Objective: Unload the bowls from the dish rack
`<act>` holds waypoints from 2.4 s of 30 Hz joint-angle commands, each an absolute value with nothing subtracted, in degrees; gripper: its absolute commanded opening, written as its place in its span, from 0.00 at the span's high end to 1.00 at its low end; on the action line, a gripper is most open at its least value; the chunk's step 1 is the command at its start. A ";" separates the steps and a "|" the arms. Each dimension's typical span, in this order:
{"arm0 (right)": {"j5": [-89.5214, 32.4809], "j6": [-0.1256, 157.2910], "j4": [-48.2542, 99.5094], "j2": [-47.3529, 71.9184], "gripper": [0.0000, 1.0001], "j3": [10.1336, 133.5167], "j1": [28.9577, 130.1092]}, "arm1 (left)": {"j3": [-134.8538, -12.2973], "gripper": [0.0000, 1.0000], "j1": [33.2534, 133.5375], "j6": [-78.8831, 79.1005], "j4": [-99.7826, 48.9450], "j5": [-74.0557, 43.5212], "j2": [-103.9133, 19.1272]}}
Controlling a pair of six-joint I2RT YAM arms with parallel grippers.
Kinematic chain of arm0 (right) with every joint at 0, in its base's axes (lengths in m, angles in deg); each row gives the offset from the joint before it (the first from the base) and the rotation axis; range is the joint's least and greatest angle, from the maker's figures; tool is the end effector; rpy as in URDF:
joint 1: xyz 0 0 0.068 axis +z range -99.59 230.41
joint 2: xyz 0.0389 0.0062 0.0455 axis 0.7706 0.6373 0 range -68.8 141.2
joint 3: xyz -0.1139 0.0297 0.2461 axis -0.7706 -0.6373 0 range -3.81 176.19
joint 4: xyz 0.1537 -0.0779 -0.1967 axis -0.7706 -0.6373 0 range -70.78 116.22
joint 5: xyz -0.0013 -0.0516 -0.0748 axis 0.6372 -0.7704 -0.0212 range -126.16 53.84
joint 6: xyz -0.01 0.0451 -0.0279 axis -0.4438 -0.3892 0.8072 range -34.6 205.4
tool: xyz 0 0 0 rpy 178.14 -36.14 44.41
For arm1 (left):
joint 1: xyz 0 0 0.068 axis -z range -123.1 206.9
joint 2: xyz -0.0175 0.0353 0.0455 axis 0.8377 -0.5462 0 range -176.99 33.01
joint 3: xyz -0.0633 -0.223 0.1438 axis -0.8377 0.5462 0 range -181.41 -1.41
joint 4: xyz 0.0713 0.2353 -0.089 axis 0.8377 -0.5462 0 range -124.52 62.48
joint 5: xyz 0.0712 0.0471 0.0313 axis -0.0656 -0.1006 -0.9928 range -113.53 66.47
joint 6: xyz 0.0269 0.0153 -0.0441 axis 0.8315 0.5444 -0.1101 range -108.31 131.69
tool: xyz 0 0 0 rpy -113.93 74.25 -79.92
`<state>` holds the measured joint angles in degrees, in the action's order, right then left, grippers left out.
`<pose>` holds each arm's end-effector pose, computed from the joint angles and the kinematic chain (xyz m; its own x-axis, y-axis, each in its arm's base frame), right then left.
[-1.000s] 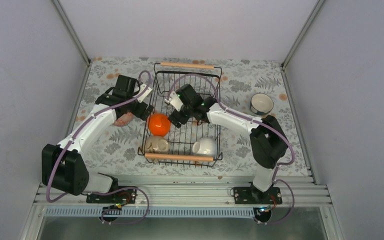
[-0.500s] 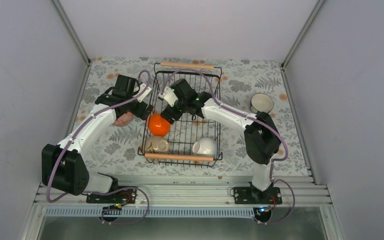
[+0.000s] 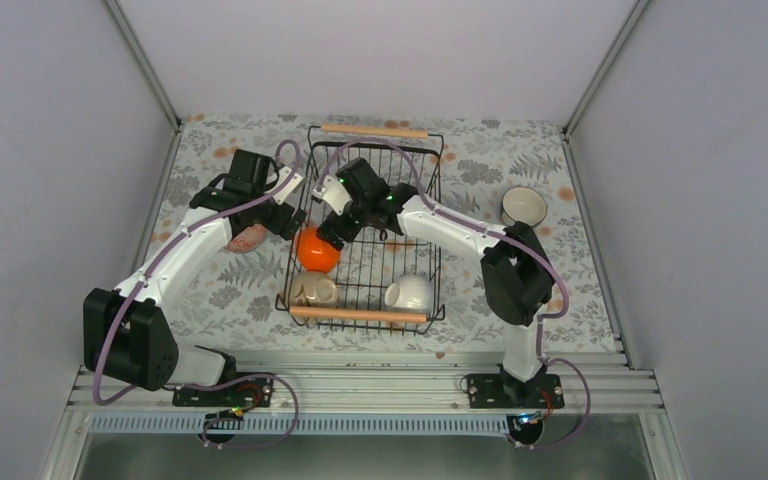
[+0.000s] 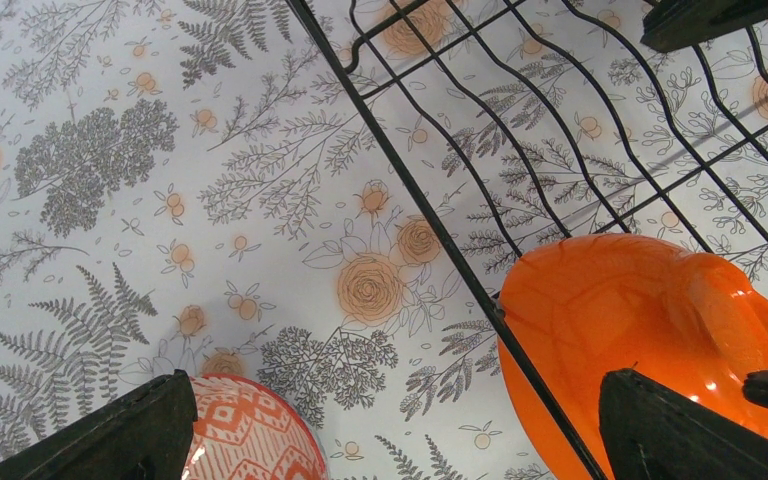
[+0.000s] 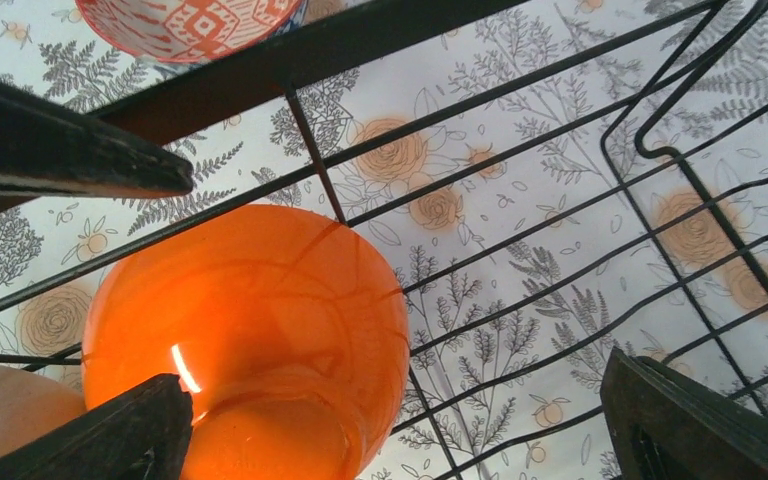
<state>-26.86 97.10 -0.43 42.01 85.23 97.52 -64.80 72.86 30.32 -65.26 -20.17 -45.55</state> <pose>0.2925 0.3234 0.2435 -0.3370 -0.6571 -0.6743 -0.8828 0.4696 -0.0164 0.2743 -0.0806 0.2787 -0.6282 0.5114 -0.5864 0.5374 0.8302 0.1483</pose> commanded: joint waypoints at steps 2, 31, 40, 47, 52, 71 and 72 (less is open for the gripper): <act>-27.29 97.15 0.38 44.08 0.00 85.92 98.37 | -64.15 0.00 72.29 30.23 -64.08 -20.20 -43.94; -43.36 99.38 5.73 38.02 0.00 70.23 98.30 | -64.22 0.00 71.90 30.22 -64.61 -17.91 -43.36; -43.23 99.28 7.28 37.55 0.00 64.65 97.34 | -63.95 0.00 71.95 30.23 -64.67 -17.49 -42.83; -43.87 99.70 7.49 37.40 0.00 61.32 96.73 | -63.77 0.00 71.90 30.30 -64.66 -17.17 -42.57; -44.34 99.64 7.63 37.68 0.00 59.33 96.08 | -63.73 0.00 71.94 30.32 -64.70 -16.94 -42.42; -48.82 98.66 7.39 31.84 0.00 55.35 93.30 | -63.90 0.00 71.89 30.40 -64.71 -15.44 -42.80; -49.86 98.37 7.29 30.84 0.00 55.68 93.30 | -63.80 0.00 71.93 30.41 -64.66 -15.43 -42.79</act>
